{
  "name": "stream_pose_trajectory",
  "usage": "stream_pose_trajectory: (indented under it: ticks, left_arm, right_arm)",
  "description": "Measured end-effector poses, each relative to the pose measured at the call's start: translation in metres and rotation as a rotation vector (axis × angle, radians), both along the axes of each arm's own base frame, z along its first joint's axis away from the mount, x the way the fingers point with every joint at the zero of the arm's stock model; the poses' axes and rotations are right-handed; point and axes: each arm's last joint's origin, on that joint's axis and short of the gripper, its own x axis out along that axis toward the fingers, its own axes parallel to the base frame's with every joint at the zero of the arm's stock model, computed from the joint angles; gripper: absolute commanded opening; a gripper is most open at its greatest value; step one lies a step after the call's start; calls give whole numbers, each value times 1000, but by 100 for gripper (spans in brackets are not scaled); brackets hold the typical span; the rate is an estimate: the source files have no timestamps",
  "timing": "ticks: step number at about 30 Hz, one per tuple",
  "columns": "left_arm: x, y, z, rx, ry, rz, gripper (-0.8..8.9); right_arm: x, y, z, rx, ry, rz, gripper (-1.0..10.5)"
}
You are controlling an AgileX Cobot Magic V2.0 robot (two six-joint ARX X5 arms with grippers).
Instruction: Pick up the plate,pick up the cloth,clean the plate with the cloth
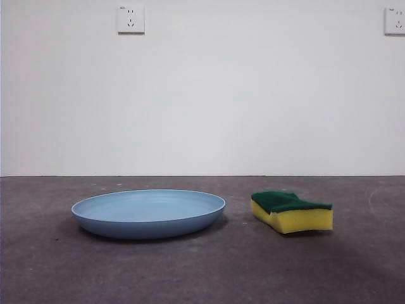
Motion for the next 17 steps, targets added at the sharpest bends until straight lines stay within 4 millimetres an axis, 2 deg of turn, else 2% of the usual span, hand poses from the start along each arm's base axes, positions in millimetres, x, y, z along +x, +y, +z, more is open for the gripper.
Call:
stream_pose_trajectory:
  ticks: [8,13,17]
  left_arm:
    - [0,0,0,0,0,0,-3]
    - [0,0,0,0,0,0,-3]
    - [0,0,0,0,0,0,-3]
  right_arm:
    - [-3,0,-60,18,-7,-6,2]
    - [0,-1,-79,57,68,-17,2]
    - [0,-1,-79,76,72,-35,2]
